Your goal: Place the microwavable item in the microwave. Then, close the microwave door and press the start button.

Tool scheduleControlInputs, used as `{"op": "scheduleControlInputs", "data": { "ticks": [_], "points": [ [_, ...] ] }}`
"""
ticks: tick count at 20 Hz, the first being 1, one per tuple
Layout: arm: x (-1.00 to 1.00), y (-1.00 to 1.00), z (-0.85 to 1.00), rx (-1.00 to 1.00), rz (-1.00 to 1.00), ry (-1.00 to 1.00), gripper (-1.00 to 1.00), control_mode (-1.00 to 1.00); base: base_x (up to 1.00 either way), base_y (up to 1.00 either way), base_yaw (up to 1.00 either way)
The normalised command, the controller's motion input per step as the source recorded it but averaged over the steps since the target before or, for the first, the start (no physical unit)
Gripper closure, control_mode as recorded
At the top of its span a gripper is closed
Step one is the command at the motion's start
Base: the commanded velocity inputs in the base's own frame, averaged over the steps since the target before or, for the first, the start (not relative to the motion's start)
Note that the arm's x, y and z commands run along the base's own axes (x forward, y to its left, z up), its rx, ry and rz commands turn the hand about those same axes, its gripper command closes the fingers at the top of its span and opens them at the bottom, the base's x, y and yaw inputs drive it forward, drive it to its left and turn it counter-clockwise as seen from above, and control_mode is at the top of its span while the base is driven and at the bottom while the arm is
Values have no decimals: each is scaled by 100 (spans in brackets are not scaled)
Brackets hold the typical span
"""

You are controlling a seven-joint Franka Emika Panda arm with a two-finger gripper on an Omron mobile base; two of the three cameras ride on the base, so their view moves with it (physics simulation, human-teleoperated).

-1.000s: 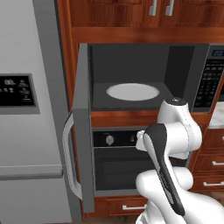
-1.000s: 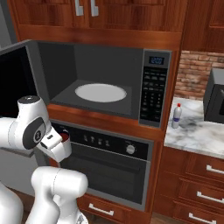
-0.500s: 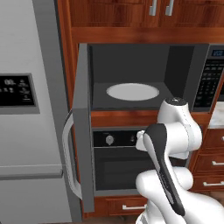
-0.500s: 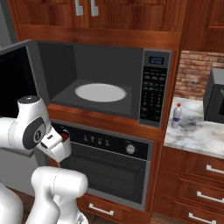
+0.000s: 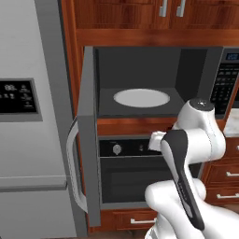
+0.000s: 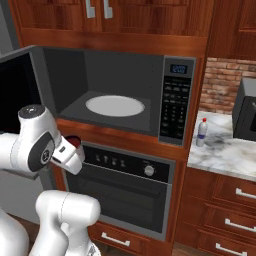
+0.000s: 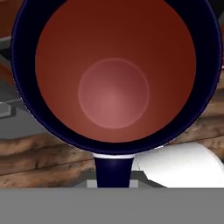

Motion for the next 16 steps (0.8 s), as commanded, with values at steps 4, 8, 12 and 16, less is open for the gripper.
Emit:
{"op": "scheduleControlInputs", "data": {
  "ticks": [4,8,12,16],
  "points": [
    [48,-3,49,0,15,-15,100,-100,0,0,0],
    [64,0,35,0,13,-1,100,-100,0,0,0],
    [57,0,25,0,14,0,100,-100,0,0,0],
    [48,-9,16,0,17,0,100,-100,0,0,0]
  ]
}}
